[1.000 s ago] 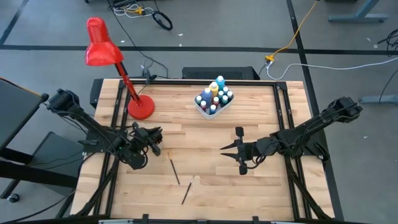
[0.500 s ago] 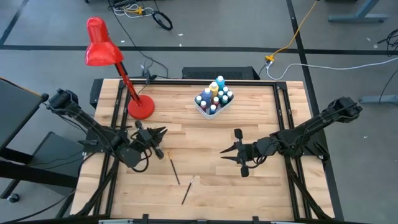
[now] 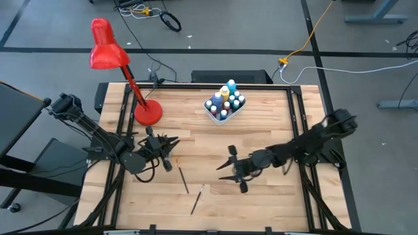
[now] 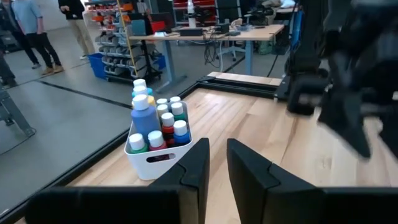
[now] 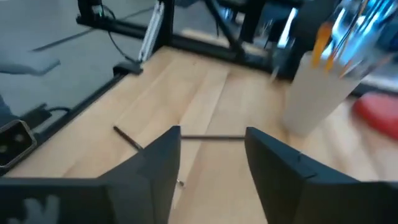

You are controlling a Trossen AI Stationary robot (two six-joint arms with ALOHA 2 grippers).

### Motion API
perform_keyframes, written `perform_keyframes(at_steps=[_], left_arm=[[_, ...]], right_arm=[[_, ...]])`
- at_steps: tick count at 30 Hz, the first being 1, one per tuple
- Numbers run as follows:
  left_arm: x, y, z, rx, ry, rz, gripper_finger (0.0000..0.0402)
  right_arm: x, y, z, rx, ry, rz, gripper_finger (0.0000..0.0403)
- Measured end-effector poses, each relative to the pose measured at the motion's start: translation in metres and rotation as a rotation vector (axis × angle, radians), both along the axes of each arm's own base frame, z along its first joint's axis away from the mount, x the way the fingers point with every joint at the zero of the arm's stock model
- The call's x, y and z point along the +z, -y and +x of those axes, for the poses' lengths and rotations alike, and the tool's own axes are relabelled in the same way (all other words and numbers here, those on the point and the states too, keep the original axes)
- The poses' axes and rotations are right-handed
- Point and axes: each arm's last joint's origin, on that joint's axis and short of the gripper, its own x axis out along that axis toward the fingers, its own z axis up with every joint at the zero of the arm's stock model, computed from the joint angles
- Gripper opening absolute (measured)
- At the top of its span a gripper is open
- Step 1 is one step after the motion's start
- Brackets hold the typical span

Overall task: Pick & Place Paint Supplies
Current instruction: Put the silver paint brush into the white cup

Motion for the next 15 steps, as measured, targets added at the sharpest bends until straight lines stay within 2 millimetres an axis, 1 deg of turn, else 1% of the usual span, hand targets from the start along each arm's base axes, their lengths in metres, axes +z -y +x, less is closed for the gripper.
perform_keyframes(at_steps=[3, 6, 9, 15], left_arm=[[0.000, 0.000, 0.000, 0.000, 0.000, 0.000, 0.0066], [0.000, 0.000, 0.000, -0.001, 0.000, -0.001, 0.0066], [0.000, 0.000, 0.000, -0.002, -0.002, 0.000, 0.0066], [0.000, 0.000, 0.000, -0.002, -0.002, 0.000, 0.0066]], right_arm=[[-0.017, 0.002, 0.021, 0.009, -0.069, 0.031, 0.0198], [-0.034, 0.001, 0.041, 0.105, -0.133, 0.029, 0.0207], [-0.046, -0.002, 0.058, 0.194, -0.157, 0.032, 0.0206], [-0.069, -0.004, 0.089, 0.224, -0.232, 0.037, 0.0195]])
